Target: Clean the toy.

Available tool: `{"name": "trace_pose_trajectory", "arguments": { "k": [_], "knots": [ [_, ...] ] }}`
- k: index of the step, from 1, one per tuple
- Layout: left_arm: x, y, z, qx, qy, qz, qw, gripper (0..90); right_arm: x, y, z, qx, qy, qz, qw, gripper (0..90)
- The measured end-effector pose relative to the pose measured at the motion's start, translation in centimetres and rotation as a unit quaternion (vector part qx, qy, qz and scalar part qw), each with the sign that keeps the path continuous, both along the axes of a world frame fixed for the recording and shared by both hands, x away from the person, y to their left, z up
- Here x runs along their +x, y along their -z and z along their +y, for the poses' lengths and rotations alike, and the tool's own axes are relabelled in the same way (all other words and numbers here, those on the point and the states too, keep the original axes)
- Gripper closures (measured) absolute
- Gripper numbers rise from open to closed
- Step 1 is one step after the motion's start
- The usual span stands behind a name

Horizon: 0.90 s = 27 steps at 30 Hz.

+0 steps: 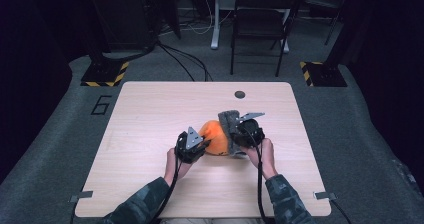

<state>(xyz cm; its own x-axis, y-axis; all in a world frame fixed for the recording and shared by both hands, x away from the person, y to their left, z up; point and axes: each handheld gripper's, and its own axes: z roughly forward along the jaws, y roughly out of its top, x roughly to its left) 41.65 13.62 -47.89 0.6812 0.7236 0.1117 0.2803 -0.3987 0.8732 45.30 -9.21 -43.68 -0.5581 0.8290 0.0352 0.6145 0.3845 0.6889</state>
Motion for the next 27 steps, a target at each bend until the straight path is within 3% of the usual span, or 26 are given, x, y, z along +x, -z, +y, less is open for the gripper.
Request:
{"name": "trace_pose_trajectory", "arguments": {
  "k": [5,10,13,15,16,17,18,20,22,23,24,27],
  "knots": [
    [0.1,0.0,0.3,0.0,0.002,0.003,1.0,74.5,0.9,1.7,-0.9,-0.022,0.017,0.034,0.9991,70.6],
    [0.3,0.1,0.4,-0.005,0.003,0.002,1.0,74.3,1.9,4.3,-1.7,-0.052,0.032,0.079,0.995,70.2],
    [0.3,0.1,0.6,-0.01,0.002,0.003,0.9999,74.1,2.4,4.6,-2.0,-0.046,0.036,0.088,0.9944,70.4],
    [0.3,0.1,0.6,-0.011,0.001,0.006,0.9999,74.1,2.3,4.3,-2.0,-0.045,0.037,0.082,0.995,70.7],
    [0.4,0.1,0.7,-0.011,0.0,0.008,0.9999,74.0,1.9,3.0,-1.8,-0.037,0.033,0.067,0.9965,71.2],
    [0.4,0.1,0.7,-0.011,0.0,0.008,0.9999,74.1,1.9,3.0,-1.8,-0.037,0.033,0.067,0.9965,71.2],
    [0.4,0.1,0.7,-0.011,-0.003,0.006,0.9999,74.1,1.3,1.3,-1.9,-0.016,0.029,0.034,0.9989,71.5],
    [0.3,0.1,0.5,-0.012,-0.003,0.002,0.9999,74.1,0.6,-0.4,-1.8,0.014,0.022,0.013,0.9996,71.6],
    [0.2,0.1,0.5,-0.009,0.001,0.005,0.9999,74.1,-0.1,-1.9,-1.2,0.042,0.005,-0.009,0.999,71.7],
    [0.2,0.1,0.5,-0.009,0.001,0.005,0.9999,74.1,-0.1,-1.9,-1.2,0.042,0.005,-0.009,0.999,71.7],
    [0.1,0.1,0.5,-0.007,0.003,0.003,1.0,74.1,-0.8,-3.1,-0.4,0.066,-0.016,-0.023,0.9974,71.6],
    [-0.1,0.0,0.3,-0.004,0.007,0.002,1.0,74.1,-1.8,-3.7,1.4,0.068,-0.048,-0.042,0.9957,71.4]
  ]
}}
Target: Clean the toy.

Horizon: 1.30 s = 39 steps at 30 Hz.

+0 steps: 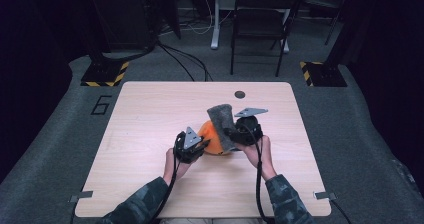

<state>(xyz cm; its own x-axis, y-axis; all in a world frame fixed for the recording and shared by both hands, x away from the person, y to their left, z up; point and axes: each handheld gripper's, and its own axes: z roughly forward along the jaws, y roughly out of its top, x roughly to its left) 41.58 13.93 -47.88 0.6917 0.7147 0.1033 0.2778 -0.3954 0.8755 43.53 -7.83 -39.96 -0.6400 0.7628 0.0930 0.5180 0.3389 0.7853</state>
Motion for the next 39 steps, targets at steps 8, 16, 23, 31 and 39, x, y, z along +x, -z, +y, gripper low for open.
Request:
{"name": "trace_pose_trajectory", "arguments": {
  "k": [8,16,23,31,39],
  "knots": [
    [0.1,0.2,0.1,0.003,-0.003,0.0,1.0,74.1,1.0,2.3,0.5,-0.059,0.018,0.013,0.998,70.9],
    [0.3,0.3,0.2,0.0,-0.004,0.001,1.0,74.1,2.2,4.1,-1.3,-0.074,0.04,0.048,0.9954,70.8],
    [0.5,0.3,0.2,0.0,-0.004,0.002,1.0,74.1,3.2,6.6,-2.7,-0.086,0.066,0.084,0.9906,70.9],
    [0.6,0.3,0.6,-0.007,-0.008,0.005,0.9999,74.0,4.2,8.8,-2.9,-0.113,0.078,0.122,0.9829,70.8],
    [0.8,0.4,0.8,-0.013,-0.01,0.002,0.9999,73.5,2.2,2.9,-3.5,-0.045,0.074,0.034,0.9957,71.5]
  ]
}}
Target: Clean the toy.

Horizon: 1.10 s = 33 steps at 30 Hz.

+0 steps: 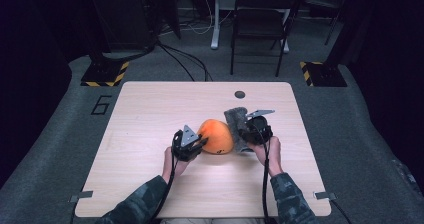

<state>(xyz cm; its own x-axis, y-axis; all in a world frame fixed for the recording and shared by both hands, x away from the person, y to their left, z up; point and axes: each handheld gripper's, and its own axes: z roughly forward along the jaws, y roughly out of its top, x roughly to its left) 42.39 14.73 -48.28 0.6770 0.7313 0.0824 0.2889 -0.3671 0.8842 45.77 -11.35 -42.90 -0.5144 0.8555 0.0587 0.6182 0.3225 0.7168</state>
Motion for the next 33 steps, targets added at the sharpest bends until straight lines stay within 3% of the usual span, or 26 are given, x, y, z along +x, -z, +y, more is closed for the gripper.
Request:
{"name": "trace_pose_trajectory", "arguments": {
  "k": [3,4,6,8,12,15,16,19,24,27,32,33],
  "knots": [
    [0.0,-0.1,0.0,0.004,0.0,0.0,1.0,72.4,-0.5,-0.3,1.4,0.009,-0.039,0.005,0.9992,71.5],
    [0.0,-0.1,0.0,0.005,0.0,-0.002,1.0,71.4,-0.6,0.1,1.9,-0.003,-0.044,0.009,0.999,71.5],
    [0.0,0.0,0.1,-0.001,-0.005,-0.005,1.0,65.2,-0.4,1.1,2.5,-0.017,-0.04,0.01,0.999,71.6],
    [-0.2,0.0,0.2,-0.008,0.001,-0.012,0.9999,55.1,0.1,1.4,2.3,-0.01,-0.033,0.008,0.9994,71.6],
    [-0.7,0.7,-0.1,0.029,0.005,-0.007,0.9996,43.1,0.6,1.6,1.7,-0.005,-0.017,0.003,0.9998,71.6],
    [-0.6,1.0,-0.4,0.031,0.002,-0.012,0.9995,39.9,0.6,1.7,1.7,-0.004,-0.018,0.002,0.9998,71.6],
    [-0.5,1.2,-0.6,0.034,-0.003,-0.025,0.9991,39.6,0.6,1.7,1.7,-0.006,-0.021,-0.001,0.9998,71.6],
    [-0.2,1.5,-0.8,0.03,0.003,-0.03,0.9991,48.9,0.6,1.7,1.7,-0.006,-0.021,0.0,0.9998,71.6],
    [-0.3,1.5,-1.0,0.034,0.001,-0.038,0.9987,74.1,0.5,1.7,1.7,-0.006,-0.02,-0.002,0.9998,71.6],
    [-0.3,1.3,-1.0,0.031,0.003,-0.037,0.9988,78.7,0.5,1.5,1.4,-0.004,-0.016,-0.001,0.9999,71.6],
    [-0.5,-0.1,-0.6,0.001,0.01,-0.018,0.9998,80.7,0.3,-0.1,0.5,0.009,-0.012,-0.013,0.9998,71.8],
    [-0.6,-0.4,-0.5,-0.008,0.007,-0.014,0.9998,80.7,0.0,-0.6,0.4,0.021,-0.006,-0.017,0.9996,71.8]
  ]
}}
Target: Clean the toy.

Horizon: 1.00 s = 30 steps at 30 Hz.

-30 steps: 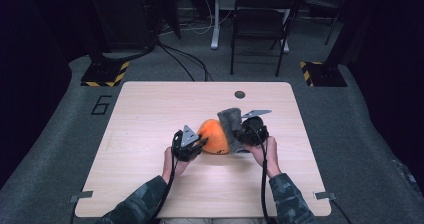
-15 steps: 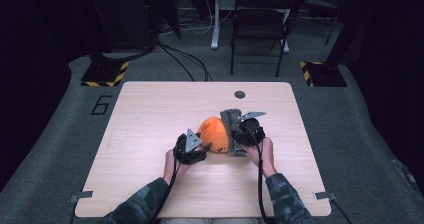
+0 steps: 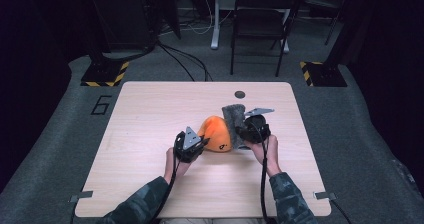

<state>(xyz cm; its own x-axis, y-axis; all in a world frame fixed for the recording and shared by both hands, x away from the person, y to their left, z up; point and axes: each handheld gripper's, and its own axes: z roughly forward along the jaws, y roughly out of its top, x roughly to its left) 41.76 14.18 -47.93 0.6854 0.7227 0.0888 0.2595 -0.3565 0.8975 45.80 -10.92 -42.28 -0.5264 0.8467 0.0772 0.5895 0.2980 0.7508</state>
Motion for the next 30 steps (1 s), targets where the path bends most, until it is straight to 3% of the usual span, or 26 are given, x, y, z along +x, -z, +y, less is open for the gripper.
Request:
{"name": "trace_pose_trajectory", "arguments": {
  "k": [4,7,10,12,15,17,18,23,30],
  "knots": [
    [-0.4,-0.4,-0.3,0.002,0.01,0.007,0.9999,80.5,-1.1,-2.3,0.0,0.04,-0.014,-0.021,0.9989,71.7],
    [-0.7,-0.3,-0.8,0.008,0.016,0.0,0.9998,80.2,-1.7,-2.9,1.0,0.06,-0.032,-0.021,0.9975,71.5],
    [-0.9,-0.3,-1.0,0.015,0.024,-0.008,0.9996,79.5,-1.8,-2.6,2.0,0.051,-0.044,-0.013,0.9977,71.2],
    [-1.2,-0.3,-1.3,0.025,0.029,-0.016,0.9992,79.2,-1.8,-1.7,3.3,0.009,-0.049,-0.008,0.9987,71.1],
    [-1.1,0.2,-1.5,0.037,0.038,-0.016,0.9985,79.2,-1.5,-0.9,3.4,-0.022,-0.04,-0.006,0.9989,71.0],
    [-0.9,0.3,-1.4,0.033,0.036,-0.015,0.9987,79.1,-1.1,-0.6,2.9,-0.021,-0.035,0.008,0.9991,71.0],
    [-0.9,0.3,-1.3,0.037,0.035,-0.015,0.9986,79.1,-0.9,-0.3,2.7,-0.036,-0.033,0.008,0.9988,71.0],
    [-0.6,0.4,-1.1,0.035,0.033,-0.012,0.9988,78.5,0.0,1.3,1.4,-0.046,-0.019,0.045,0.9978,71.1],
    [-0.5,0.6,-0.9,0.031,0.035,-0.007,0.9989,78.4,1.2,3.4,0.2,-0.066,0.003,0.091,0.9936,71.1]
  ]
}}
